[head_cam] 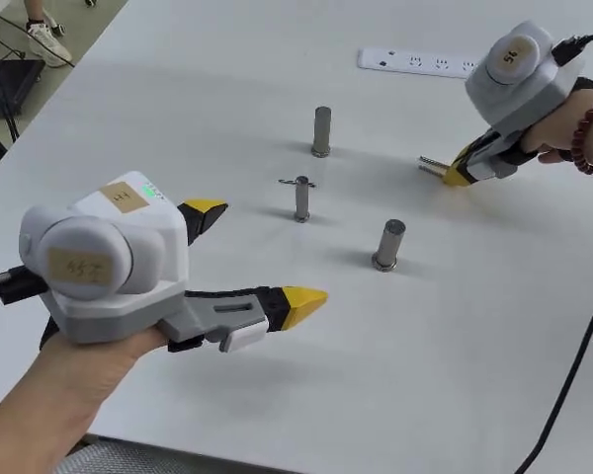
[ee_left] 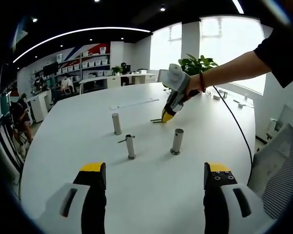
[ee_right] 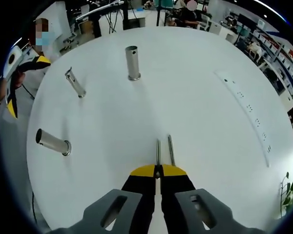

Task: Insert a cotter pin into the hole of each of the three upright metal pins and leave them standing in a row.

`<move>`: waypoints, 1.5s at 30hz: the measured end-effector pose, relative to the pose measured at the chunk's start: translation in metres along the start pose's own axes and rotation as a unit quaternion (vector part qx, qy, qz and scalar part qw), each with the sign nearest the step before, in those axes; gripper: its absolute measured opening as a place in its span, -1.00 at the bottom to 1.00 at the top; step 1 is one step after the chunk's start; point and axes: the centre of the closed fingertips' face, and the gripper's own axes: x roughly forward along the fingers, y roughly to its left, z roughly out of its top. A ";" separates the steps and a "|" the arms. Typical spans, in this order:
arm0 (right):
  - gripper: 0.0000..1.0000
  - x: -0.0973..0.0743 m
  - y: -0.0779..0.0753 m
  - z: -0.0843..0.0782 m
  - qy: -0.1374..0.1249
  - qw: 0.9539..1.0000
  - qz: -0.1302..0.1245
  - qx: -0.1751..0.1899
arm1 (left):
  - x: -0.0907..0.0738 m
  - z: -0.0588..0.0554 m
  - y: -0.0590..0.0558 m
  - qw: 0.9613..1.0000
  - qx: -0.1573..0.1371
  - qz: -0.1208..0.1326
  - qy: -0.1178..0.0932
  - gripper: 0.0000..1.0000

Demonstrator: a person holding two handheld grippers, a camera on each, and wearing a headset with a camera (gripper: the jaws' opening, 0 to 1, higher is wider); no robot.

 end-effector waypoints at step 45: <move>-1.00 -0.074 0.116 0.041 -0.164 0.977 -0.020 -0.137 | 0.029 0.041 -0.024 0.998 -0.014 -0.065 0.012 -0.10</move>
